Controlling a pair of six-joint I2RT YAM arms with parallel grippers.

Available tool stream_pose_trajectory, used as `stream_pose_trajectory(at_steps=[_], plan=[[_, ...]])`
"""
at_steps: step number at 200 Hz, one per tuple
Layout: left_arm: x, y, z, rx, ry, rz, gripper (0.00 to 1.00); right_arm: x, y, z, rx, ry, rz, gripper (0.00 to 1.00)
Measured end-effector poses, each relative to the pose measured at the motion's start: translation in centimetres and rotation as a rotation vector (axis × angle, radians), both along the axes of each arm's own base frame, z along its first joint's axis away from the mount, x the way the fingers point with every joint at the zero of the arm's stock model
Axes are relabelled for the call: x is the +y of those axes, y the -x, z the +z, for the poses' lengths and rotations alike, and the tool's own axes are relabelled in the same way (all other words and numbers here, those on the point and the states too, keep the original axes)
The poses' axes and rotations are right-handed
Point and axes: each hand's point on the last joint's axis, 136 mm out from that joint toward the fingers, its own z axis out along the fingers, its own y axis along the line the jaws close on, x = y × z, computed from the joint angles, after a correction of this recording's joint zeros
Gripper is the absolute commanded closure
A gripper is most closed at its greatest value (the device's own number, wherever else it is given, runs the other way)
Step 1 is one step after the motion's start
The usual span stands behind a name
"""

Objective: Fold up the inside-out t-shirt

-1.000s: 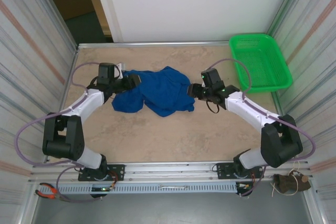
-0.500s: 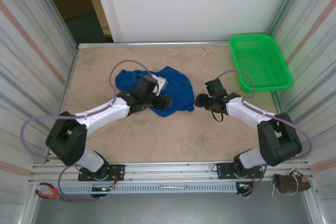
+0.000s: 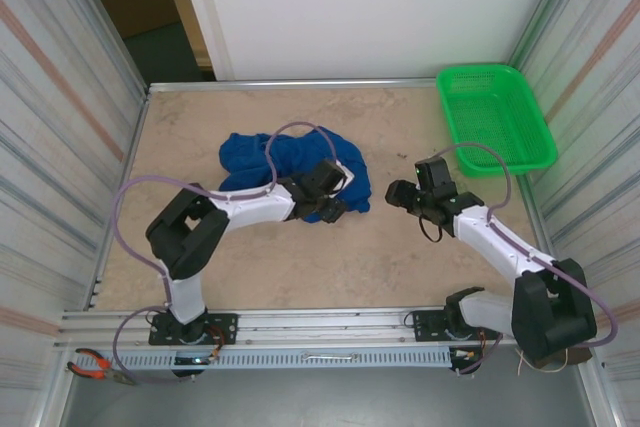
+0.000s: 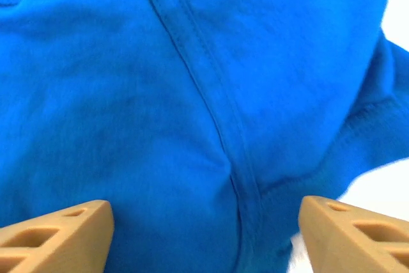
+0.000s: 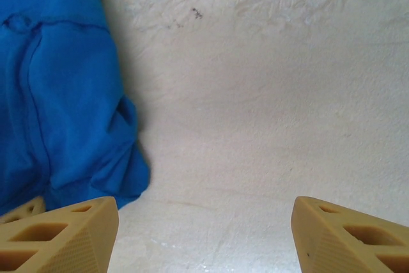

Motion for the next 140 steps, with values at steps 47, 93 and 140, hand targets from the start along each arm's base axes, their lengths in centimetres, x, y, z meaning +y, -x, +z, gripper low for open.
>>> stream_pose_trajectory(at_steps=[47,93,140], plan=[[1.4,-2.6,0.3,0.026,-0.01,0.044,1.0,1.0,0.5,0.3,0.005,-0.05,0.039,0.3],[0.6,-4.8,13.3,-0.093,0.204,0.049,1.0,3.4,1.0,1.3,-0.006,-0.091,0.105,0.3],[0.4,-4.0,28.6,-0.25,0.485,0.007,1.0,7.6,-0.1,7.2,-0.134,-0.156,0.212,0.28]])
